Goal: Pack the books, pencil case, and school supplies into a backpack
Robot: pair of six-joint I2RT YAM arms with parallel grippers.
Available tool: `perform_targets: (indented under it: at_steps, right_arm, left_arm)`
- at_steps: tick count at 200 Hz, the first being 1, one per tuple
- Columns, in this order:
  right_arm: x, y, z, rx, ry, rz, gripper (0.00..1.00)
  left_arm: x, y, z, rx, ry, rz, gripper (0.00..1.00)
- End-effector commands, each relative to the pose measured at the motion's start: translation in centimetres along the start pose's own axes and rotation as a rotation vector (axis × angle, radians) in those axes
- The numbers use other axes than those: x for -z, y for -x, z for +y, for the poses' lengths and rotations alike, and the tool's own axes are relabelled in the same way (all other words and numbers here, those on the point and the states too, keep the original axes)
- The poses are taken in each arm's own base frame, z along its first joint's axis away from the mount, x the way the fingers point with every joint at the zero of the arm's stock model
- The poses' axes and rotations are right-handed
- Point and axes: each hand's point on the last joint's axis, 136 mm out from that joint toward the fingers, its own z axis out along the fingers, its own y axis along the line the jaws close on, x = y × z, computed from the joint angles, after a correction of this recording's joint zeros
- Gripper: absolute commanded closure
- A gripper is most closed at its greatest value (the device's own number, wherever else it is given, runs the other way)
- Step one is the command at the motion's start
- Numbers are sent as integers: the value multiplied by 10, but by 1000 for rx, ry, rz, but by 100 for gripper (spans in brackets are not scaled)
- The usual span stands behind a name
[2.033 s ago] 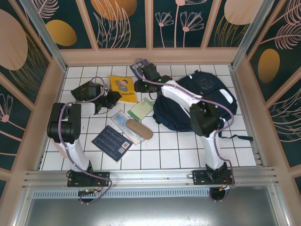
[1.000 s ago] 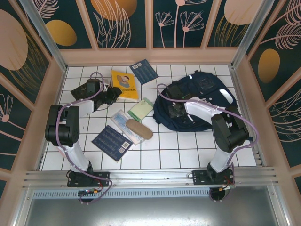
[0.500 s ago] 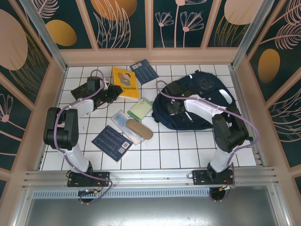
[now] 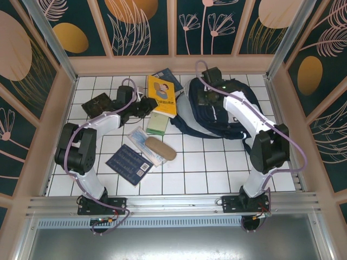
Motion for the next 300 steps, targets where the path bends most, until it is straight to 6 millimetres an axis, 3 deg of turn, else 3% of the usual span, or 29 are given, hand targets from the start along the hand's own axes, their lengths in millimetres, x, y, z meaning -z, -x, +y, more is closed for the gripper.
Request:
perform_targets:
  at_steps: [1, 87, 187, 213, 253, 300]
  right_arm:
    - [48, 44, 5, -102, 121, -135, 100]
    - [91, 70, 11, -257, 330, -223, 100]
    - [112, 81, -2, -395, 452, -249, 100]
    - [110, 78, -4, -410, 460, -240, 100]
    - [106, 74, -2, -417, 474, -228, 100]
    - [108, 74, -1, -403, 485, -224, 100]
  left_arm:
    - [10, 19, -76, -102, -172, -92, 100]
    - [-59, -39, -133, -99, -289, -5, 100]
    - [-154, -96, -140, -16, -307, 24, 100]
    - [-170, -105, -151, 15, -348, 22, 100]
    - [-192, -137, -164, 6, -393, 85, 100]
    - [-221, -167, -141, -29, -326, 161, 100]
